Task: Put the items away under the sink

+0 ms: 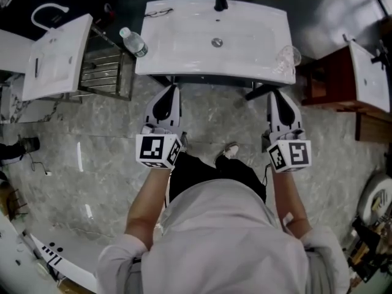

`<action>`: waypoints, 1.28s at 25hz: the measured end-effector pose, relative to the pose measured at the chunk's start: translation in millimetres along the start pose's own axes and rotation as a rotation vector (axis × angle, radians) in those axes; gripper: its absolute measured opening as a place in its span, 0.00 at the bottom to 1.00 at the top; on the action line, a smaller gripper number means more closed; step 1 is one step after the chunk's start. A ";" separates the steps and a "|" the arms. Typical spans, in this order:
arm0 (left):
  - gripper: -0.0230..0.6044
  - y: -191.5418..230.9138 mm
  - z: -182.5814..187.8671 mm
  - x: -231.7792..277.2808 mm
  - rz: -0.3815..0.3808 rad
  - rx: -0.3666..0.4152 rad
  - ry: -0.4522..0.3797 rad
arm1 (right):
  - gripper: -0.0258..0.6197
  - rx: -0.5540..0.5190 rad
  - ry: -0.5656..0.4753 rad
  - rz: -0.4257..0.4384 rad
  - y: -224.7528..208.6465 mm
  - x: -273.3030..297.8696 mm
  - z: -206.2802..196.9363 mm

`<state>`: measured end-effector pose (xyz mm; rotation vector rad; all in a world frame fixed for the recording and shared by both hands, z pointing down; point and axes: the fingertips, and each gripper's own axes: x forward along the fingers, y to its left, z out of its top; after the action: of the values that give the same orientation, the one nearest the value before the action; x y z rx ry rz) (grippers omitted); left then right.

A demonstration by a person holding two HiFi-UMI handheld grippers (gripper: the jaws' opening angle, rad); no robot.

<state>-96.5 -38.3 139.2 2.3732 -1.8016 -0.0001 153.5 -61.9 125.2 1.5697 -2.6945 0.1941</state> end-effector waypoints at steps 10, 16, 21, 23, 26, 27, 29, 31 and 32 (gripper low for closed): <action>0.04 -14.5 33.7 -17.2 0.000 0.021 -0.061 | 0.11 -0.032 -0.101 0.067 19.9 3.6 49.2; 0.04 -13.5 33.6 -22.4 0.019 0.024 -0.060 | 0.11 -0.036 -0.087 0.081 23.0 8.2 45.2; 0.04 -10.3 28.1 -23.1 0.021 0.012 -0.046 | 0.11 -0.037 -0.091 0.069 22.1 9.1 46.1; 0.04 -10.3 27.1 -21.3 0.015 0.011 -0.042 | 0.11 -0.038 -0.089 0.061 20.8 9.6 46.3; 0.04 -9.0 26.9 -18.3 0.005 0.009 -0.037 | 0.11 -0.036 -0.082 0.045 19.4 7.7 44.5; 0.04 -8.4 27.3 -16.6 0.002 0.009 -0.037 | 0.11 -0.036 -0.081 0.041 18.9 7.2 44.0; 0.04 -8.9 28.0 -14.0 -0.006 0.009 -0.038 | 0.11 -0.038 -0.078 0.036 18.3 5.4 43.1; 0.04 -11.9 27.3 -14.5 -0.015 0.010 -0.037 | 0.11 -0.039 -0.074 0.035 18.2 1.9 41.3; 0.04 -13.7 26.5 -15.8 -0.019 0.010 -0.036 | 0.11 -0.039 -0.071 0.035 18.5 0.0 40.2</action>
<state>-90.3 -23.0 109.7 2.4122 -1.7991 -0.0371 139.3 -57.5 83.4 1.5488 -2.7625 0.0866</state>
